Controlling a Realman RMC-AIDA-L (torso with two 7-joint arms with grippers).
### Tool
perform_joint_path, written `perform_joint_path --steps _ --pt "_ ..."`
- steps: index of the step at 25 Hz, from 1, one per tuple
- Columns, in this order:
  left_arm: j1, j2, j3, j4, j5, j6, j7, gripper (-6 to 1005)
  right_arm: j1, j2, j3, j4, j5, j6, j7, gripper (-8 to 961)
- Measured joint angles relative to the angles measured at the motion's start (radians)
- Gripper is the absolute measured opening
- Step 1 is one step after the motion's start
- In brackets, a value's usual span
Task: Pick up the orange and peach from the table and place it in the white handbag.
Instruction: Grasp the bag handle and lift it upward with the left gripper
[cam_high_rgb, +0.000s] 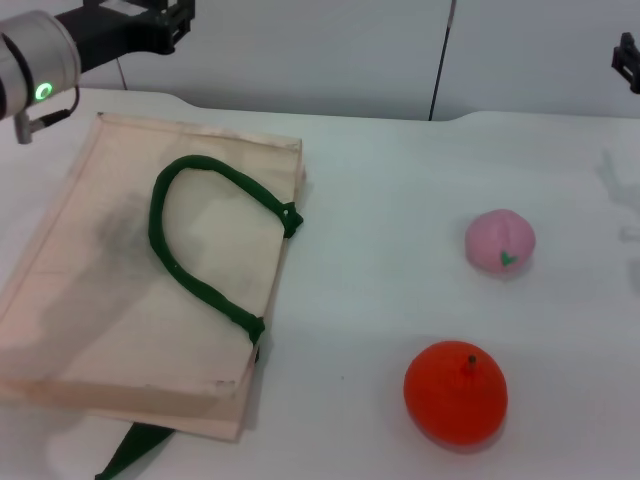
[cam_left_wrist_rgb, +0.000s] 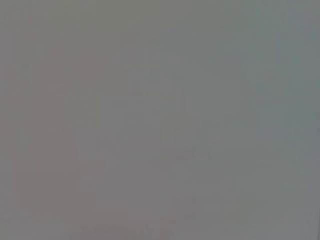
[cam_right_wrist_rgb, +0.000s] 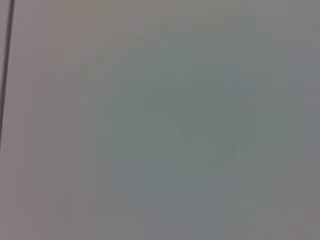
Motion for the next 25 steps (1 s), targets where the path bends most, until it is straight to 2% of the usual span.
perform_joint_path --steps 2,6,11,13,25 --pt "-0.004 0.0 -0.017 0.01 0.041 -0.027 -0.041 321 -0.001 0.0 0.0 0.0 0.001 0.0 0.0 860" --pt "-0.049 0.0 -0.106 0.027 0.203 -0.192 -0.175 321 -0.001 0.0 -0.001 0.0 0.001 0.0 0.0 860" --pt "-0.151 0.001 -0.243 0.036 0.456 -0.46 -0.343 471 0.0 0.0 -0.005 -0.007 0.002 0.0 0.0 860" --pt "-0.185 0.001 -0.286 0.036 0.515 -0.536 -0.355 477 0.0 0.0 -0.005 -0.01 0.002 0.0 0.0 860" --pt "-0.256 0.01 -0.309 0.037 0.812 -0.768 -0.422 482 -0.001 0.0 -0.005 -0.011 0.002 0.0 0.0 861"
